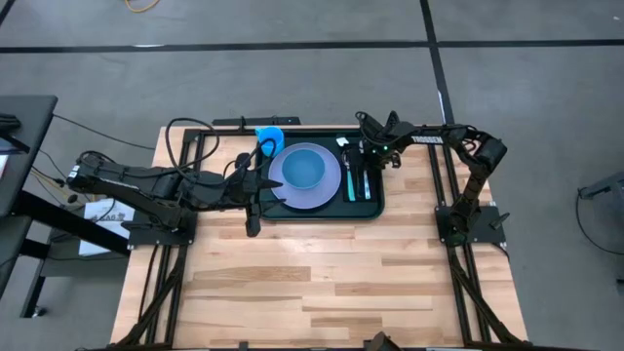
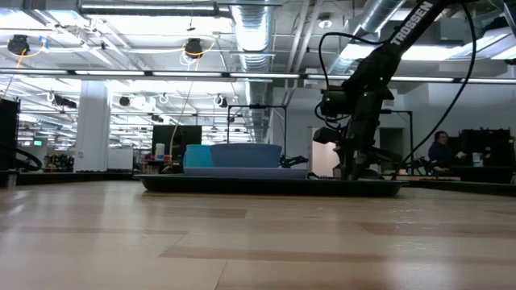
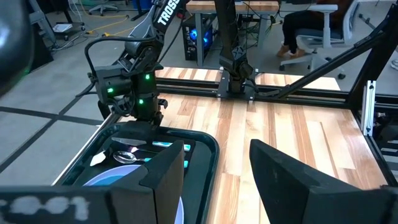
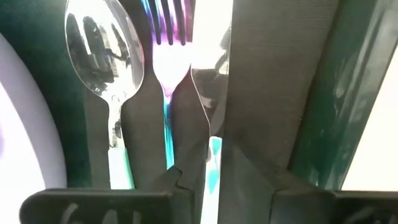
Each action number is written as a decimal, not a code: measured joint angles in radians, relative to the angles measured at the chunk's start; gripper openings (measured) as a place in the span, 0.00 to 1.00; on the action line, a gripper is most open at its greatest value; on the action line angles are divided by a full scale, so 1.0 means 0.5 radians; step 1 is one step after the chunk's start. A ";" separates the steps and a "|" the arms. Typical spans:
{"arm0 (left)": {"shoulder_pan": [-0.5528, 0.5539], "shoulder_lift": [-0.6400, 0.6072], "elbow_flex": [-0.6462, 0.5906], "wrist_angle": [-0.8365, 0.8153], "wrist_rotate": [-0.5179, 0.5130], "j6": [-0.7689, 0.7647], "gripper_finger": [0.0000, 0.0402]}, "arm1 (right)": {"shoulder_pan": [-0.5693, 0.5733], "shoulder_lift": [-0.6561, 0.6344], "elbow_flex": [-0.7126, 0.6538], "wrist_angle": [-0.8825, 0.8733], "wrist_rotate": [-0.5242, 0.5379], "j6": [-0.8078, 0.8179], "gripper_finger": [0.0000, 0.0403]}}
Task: Set up tray
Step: Put the knife on top of the table napkin to the right of the fork on the tray, then return to Home Position
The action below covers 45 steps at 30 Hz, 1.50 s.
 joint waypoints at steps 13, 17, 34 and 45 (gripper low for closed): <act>-0.001 -0.015 0.000 -0.005 0.005 0.027 0.43 | -0.017 -0.075 0.003 0.013 -0.065 -0.060 0.29; -0.001 -0.078 0.001 -0.029 0.100 0.104 0.43 | -0.029 -0.248 0.003 0.027 -0.070 -0.107 0.29; -0.183 -0.497 -0.325 -0.530 -0.318 -0.230 0.43 | 0.342 -1.252 0.005 -0.240 -0.076 -1.168 0.29; -0.285 -1.113 -1.736 1.129 0.002 -0.106 0.43 | 0.815 -1.676 -0.259 0.411 -0.486 -1.685 0.29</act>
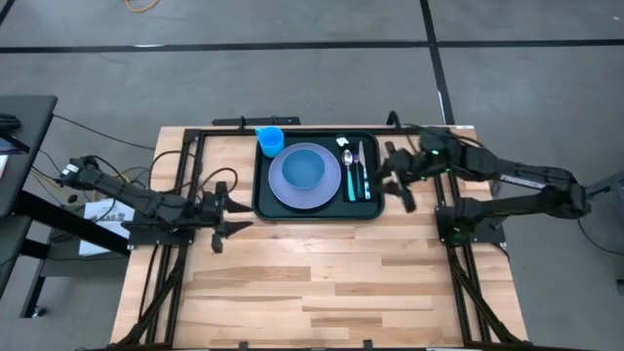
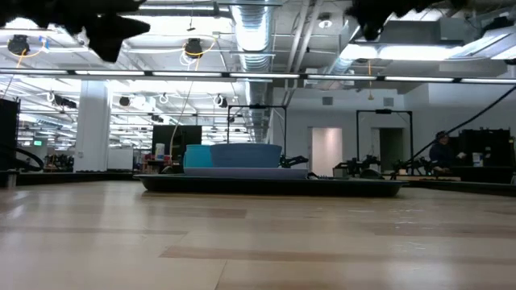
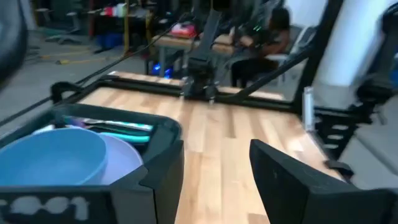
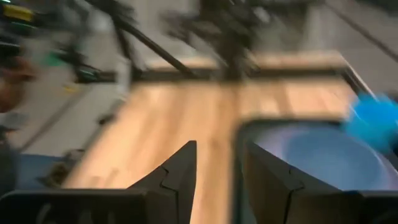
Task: Set up tray
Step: Return to Home Position
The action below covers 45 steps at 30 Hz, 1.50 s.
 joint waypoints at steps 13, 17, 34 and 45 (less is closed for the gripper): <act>0.030 -1.143 -0.440 0.012 0.058 0.180 0.43 | 0.046 -1.007 -1.035 0.813 -0.195 0.261 0.29; 0.030 -1.160 -0.510 -0.009 0.045 0.168 0.43 | 0.051 -1.465 -1.349 0.845 -0.027 0.405 0.29; 0.049 -1.090 -0.670 -0.017 -0.175 0.033 0.43 | 0.533 -1.801 -1.794 0.874 0.170 0.384 0.29; 0.049 -1.091 -0.672 -0.008 -0.086 0.077 0.43 | 0.918 -1.781 -1.796 0.836 0.550 0.341 0.29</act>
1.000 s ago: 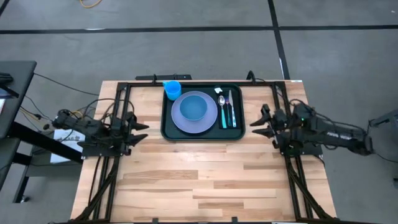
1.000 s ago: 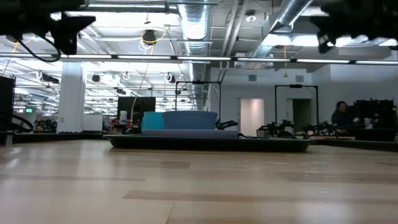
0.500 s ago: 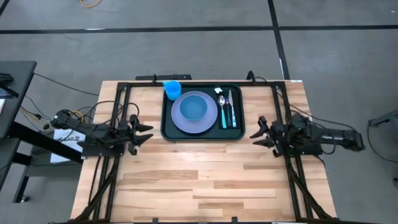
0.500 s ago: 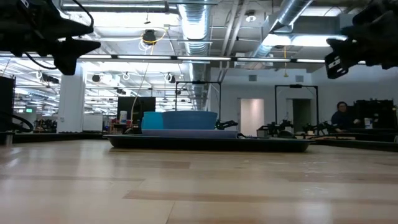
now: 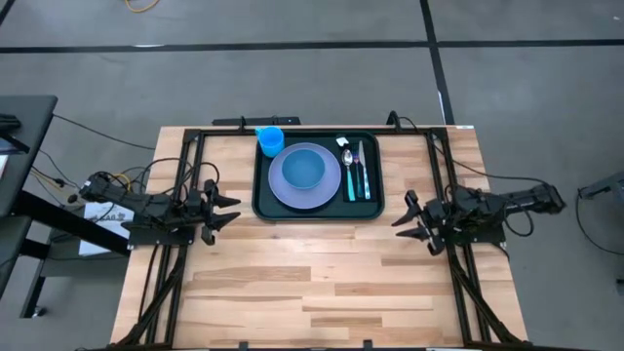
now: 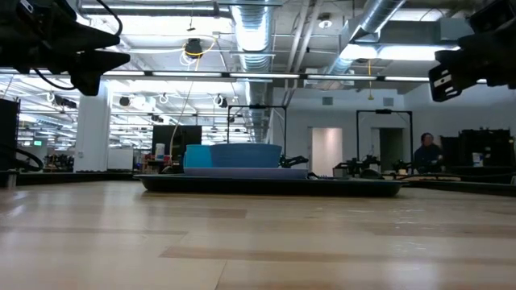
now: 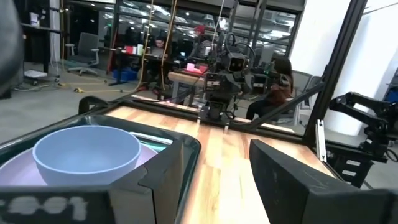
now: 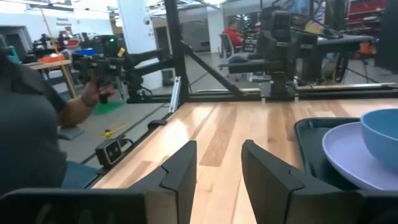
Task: Set up tray
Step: Return to Home Position
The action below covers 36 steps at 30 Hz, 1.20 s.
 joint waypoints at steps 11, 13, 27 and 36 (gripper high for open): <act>0.000 0.000 -0.003 -0.010 0.000 -0.064 0.43 | 0.060 0.000 -0.002 0.000 0.000 0.001 0.29; 0.000 0.000 -0.003 -0.015 -0.001 -0.064 0.43 | 0.058 0.000 -0.002 0.001 0.001 0.001 0.29; 0.000 0.000 -0.005 -0.113 -0.002 -0.060 0.43 | 0.058 0.000 -0.002 0.000 0.001 0.001 0.29; 0.000 0.000 -0.005 -0.112 -0.002 -0.060 0.43 | 0.058 0.000 -0.003 0.000 0.001 0.001 0.29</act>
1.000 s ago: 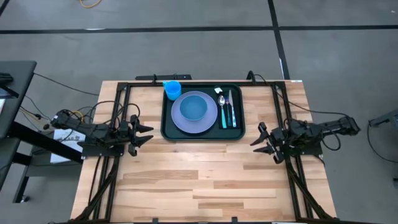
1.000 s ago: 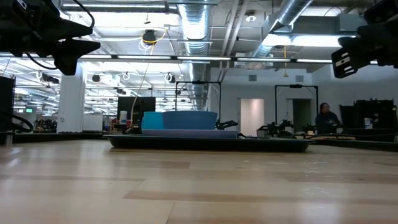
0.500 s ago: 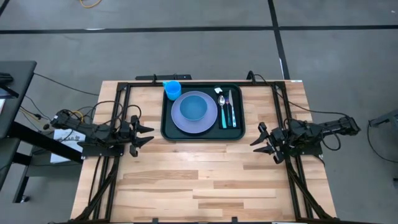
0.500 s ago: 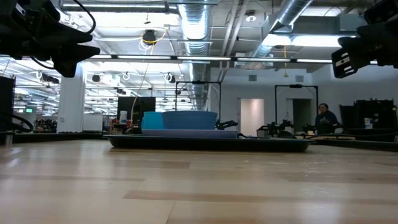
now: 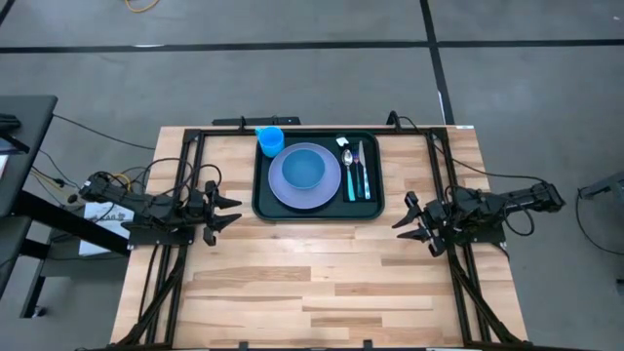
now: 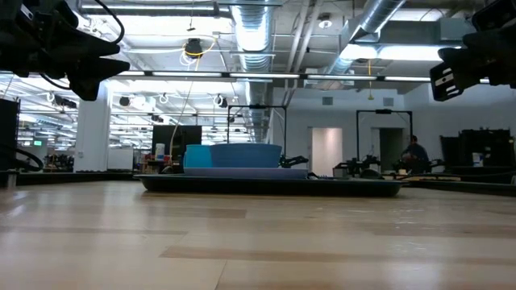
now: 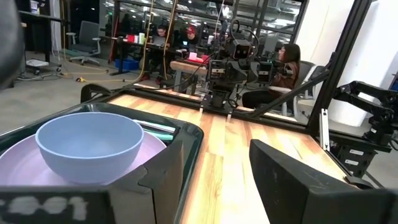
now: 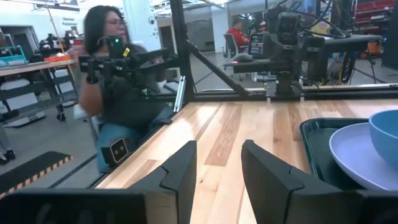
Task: Set up tray
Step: Return to Home Position
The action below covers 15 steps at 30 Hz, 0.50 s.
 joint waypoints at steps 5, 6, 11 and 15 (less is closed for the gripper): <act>0.000 0.000 0.000 0.000 -0.001 0.002 0.43 | 0.000 0.000 0.000 0.000 -0.001 0.000 0.29; 0.000 0.000 0.000 0.000 -0.001 -0.002 0.43 | 0.000 0.000 0.000 0.000 -0.001 0.000 0.29; 0.000 0.000 0.000 0.000 -0.002 -0.003 0.43 | 0.000 0.000 -0.001 0.000 -0.001 0.000 0.29; 0.000 0.000 0.000 0.000 -0.002 -0.006 0.43 | 0.000 0.000 -0.001 0.000 -0.001 0.000 0.29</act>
